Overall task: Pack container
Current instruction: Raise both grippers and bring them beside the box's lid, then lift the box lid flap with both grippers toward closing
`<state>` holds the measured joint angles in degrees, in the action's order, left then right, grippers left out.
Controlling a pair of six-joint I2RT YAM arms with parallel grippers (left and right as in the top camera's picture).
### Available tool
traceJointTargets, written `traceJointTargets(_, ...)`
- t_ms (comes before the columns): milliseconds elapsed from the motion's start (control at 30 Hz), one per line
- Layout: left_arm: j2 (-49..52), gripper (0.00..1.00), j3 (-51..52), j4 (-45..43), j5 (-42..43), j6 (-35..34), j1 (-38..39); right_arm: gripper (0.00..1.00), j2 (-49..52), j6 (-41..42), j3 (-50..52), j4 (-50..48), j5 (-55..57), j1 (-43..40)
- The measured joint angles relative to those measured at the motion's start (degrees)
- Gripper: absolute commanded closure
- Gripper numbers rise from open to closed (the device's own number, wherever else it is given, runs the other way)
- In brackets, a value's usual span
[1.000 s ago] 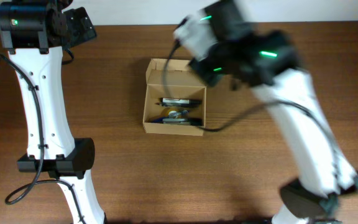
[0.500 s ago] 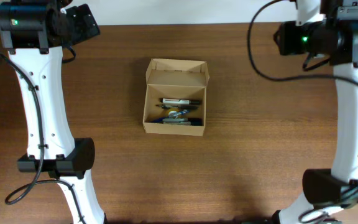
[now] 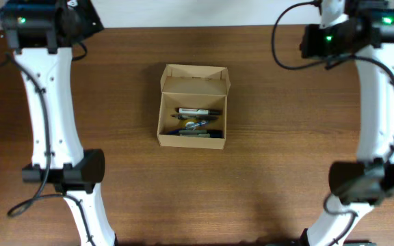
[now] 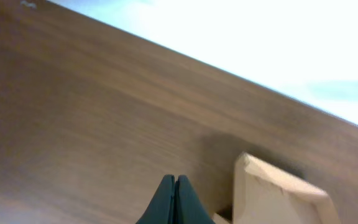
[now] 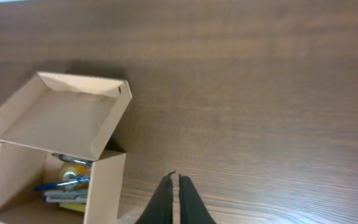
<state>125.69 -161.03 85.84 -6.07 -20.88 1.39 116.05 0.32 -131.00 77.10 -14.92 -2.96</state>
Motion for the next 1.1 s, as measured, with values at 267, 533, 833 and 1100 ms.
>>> traceJointTargets(267, 16.55, 0.98, 3.39, 0.02, 23.74, 5.75, -4.22, 0.96, 14.01, 1.57, 0.04, -0.22, -9.99, 0.00)
traceJointTargets(533, 31.10, 0.98, 4.48, 1.62, 42.18, 8.13, -8.87, 0.96, 22.36, 4.02, 0.04, -0.04, -19.58, 0.07)
traceJointTargets(833, 34.58, 0.98, 4.48, 1.25, 47.95, 9.99, -5.16, 0.96, 28.76, 4.44, 0.09, -0.37, -24.46, 2.19)
traceJointTargets(1100, 34.82, 0.98, 4.48, -0.50, 48.26, 10.40, -2.43, 0.96, 32.54, 5.92, 0.09, -4.48, -29.53, 6.60)
